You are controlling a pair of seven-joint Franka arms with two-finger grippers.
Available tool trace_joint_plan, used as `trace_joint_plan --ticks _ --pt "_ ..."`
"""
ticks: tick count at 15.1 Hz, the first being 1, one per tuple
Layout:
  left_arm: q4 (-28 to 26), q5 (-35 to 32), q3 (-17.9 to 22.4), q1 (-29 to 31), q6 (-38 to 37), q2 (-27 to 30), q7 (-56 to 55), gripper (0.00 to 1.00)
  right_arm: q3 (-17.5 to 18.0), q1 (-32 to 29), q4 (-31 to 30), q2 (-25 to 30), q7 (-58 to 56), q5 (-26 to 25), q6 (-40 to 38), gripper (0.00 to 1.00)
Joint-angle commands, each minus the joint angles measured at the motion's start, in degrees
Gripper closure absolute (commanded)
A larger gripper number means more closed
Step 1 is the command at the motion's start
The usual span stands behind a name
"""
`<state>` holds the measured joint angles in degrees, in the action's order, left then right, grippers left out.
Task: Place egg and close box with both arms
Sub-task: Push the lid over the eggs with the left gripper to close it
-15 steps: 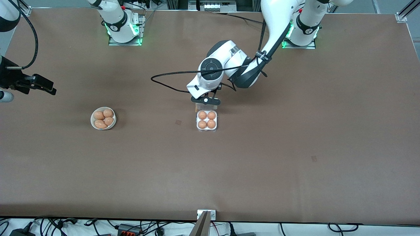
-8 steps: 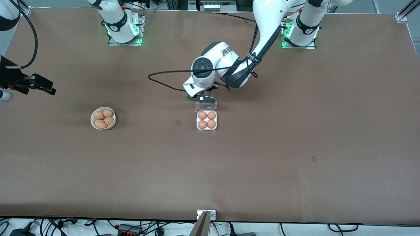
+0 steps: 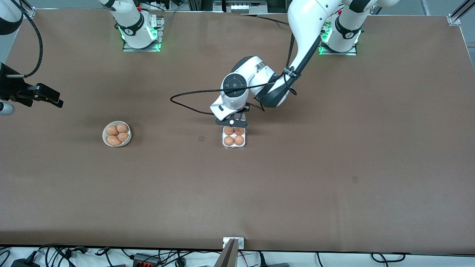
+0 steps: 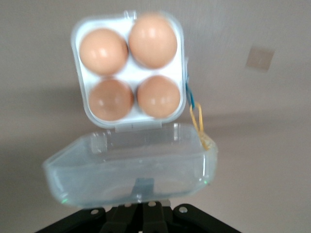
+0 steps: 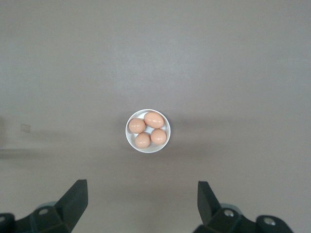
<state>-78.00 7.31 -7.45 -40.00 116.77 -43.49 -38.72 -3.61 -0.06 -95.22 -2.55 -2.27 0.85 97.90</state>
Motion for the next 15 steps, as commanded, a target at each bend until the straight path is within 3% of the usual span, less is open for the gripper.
trace_joint_plan --ticks 1,5,10,15 --pt "5.12 -1.06 0.06 2.03 -0.67 -1.78 1.01 1.00 0.89 -0.64 -0.06 0.70 -0.98 -0.94 -0.60 0.00" --pt "10.13 -1.06 3.14 2.30 0.99 -5.55 1.28 1.00 0.89 -0.64 -0.06 0.70 -0.98 -0.94 -0.60 0.00" --pt "10.41 -1.06 3.84 3.09 7.14 -8.63 2.68 1.00 0.89 -0.64 0.03 0.70 -0.98 -0.94 -0.60 0.00" --pt "10.85 -1.06 3.93 3.00 7.07 -8.55 2.60 1.00 0.98 -0.64 0.55 0.88 -0.89 -1.37 -0.60 0.00"
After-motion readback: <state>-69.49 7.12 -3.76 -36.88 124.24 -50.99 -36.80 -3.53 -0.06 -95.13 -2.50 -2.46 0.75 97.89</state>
